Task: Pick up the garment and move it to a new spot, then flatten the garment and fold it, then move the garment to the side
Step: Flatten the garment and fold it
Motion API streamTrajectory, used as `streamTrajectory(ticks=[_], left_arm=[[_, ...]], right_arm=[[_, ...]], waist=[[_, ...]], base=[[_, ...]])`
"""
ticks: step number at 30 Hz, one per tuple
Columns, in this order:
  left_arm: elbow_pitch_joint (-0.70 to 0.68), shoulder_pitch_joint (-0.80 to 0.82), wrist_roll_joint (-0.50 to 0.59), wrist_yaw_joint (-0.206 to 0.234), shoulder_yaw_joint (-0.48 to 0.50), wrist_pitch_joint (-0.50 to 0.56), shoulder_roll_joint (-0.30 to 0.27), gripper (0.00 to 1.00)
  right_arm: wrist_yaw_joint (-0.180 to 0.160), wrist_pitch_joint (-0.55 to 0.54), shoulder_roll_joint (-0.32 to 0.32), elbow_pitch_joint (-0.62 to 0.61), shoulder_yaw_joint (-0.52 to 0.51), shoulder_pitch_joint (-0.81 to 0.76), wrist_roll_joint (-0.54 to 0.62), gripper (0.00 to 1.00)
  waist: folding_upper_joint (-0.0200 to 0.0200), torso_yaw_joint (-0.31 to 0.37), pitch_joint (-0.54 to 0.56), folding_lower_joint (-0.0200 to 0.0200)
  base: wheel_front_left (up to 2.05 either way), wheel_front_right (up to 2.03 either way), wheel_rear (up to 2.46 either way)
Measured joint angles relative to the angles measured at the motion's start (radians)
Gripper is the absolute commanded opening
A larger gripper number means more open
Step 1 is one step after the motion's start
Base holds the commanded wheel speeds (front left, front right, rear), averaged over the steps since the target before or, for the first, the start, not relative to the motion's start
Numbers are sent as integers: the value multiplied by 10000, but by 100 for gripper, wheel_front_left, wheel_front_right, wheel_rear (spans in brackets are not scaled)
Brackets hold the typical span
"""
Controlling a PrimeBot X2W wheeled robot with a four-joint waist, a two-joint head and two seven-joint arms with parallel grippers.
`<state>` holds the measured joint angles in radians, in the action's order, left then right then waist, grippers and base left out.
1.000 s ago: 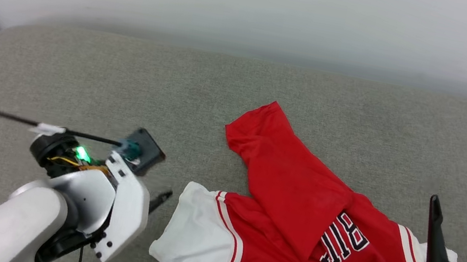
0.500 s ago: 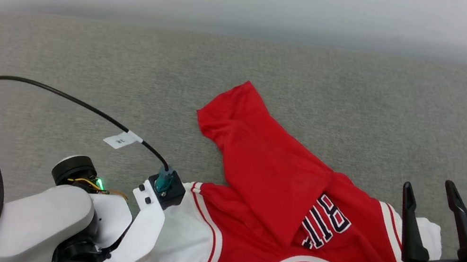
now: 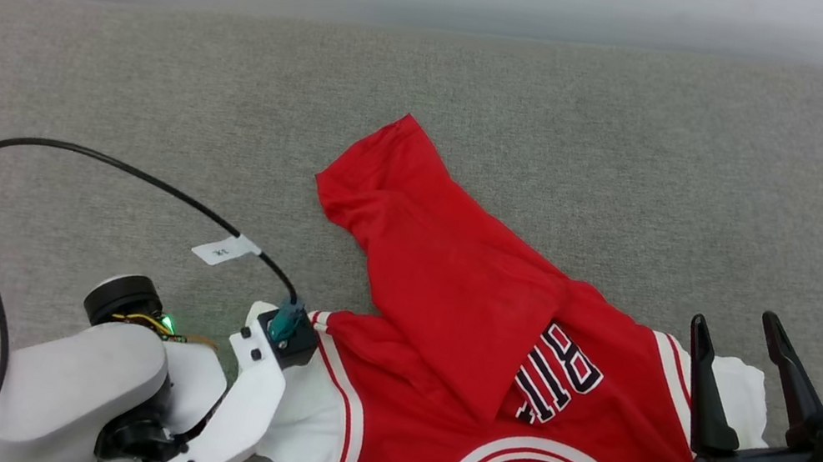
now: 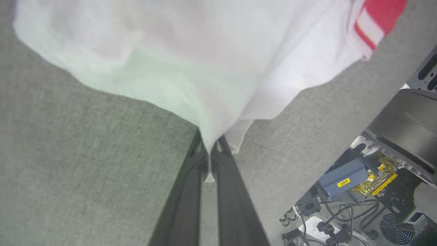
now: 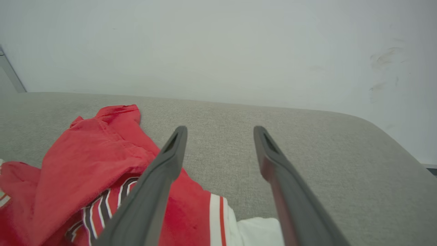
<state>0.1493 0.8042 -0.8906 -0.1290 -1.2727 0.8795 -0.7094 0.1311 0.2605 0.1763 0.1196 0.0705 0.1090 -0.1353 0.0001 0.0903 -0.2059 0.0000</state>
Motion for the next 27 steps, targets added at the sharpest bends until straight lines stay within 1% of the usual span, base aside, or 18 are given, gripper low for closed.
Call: streamTrajectory(ticks=[3, 9, 12, 14, 16, 17, 18, 22, 27], left_arm=[[-188, -11, -186, -2, -73, -196, -326, 0], [-479, -19, -579, -2, -88, -186, -1647, 0], [-328, -124, -675, -2, -81, -157, -2173, 0], [-155, -359, -748, 36, -88, -203, -2347, 0], [12, -547, -777, 201, -59, -476, -2345, 0], [109, -609, -803, 314, -8, -686, -2297, 42], [180, -631, -767, 368, 35, -882, -2247, 100], [244, -615, -748, 374, 165, -1139, -2209, 100], [-128, -81, -951, 232, 445, -963, -2520, 100]], right_arm=[[0, 12, -31, 71, -54, -35, -29, 100], [0, 21, -65, 100, -280, -228, -67, 100], [0, 23, -105, 105, -309, -346, -81, 100], [0, 23, -128, 138, -311, -364, -94, 100], [0, 25, -138, 222, -311, -420, -96, 100], [0, 25, -138, 249, -324, -468, -96, 100], [0, 25, -138, 290, -345, -509, -96, 100], [0, 25, -130, 368, -533, -630, -105, 100], [0, 25, -198, 414, -589, -737, -96, 100]], waist=[[0, -104, 151, 0], [0, -383, 448, 0], [0, -472, 555, 0], [0, -491, 598, 0], [0, -506, 638, 0], [0, -524, 664, 0], [0, -548, 698, 0], [0, -714, 862, 0], [0, -1000, 1027, 0]], base=[[0, 0, 0], [0, 0, 0], [0, 0, 0], [0, 0, 0], [0, 0, 0], [0, 0, 0], [0, 0, 0], [0, 0, 0], [0, 0, 0]])
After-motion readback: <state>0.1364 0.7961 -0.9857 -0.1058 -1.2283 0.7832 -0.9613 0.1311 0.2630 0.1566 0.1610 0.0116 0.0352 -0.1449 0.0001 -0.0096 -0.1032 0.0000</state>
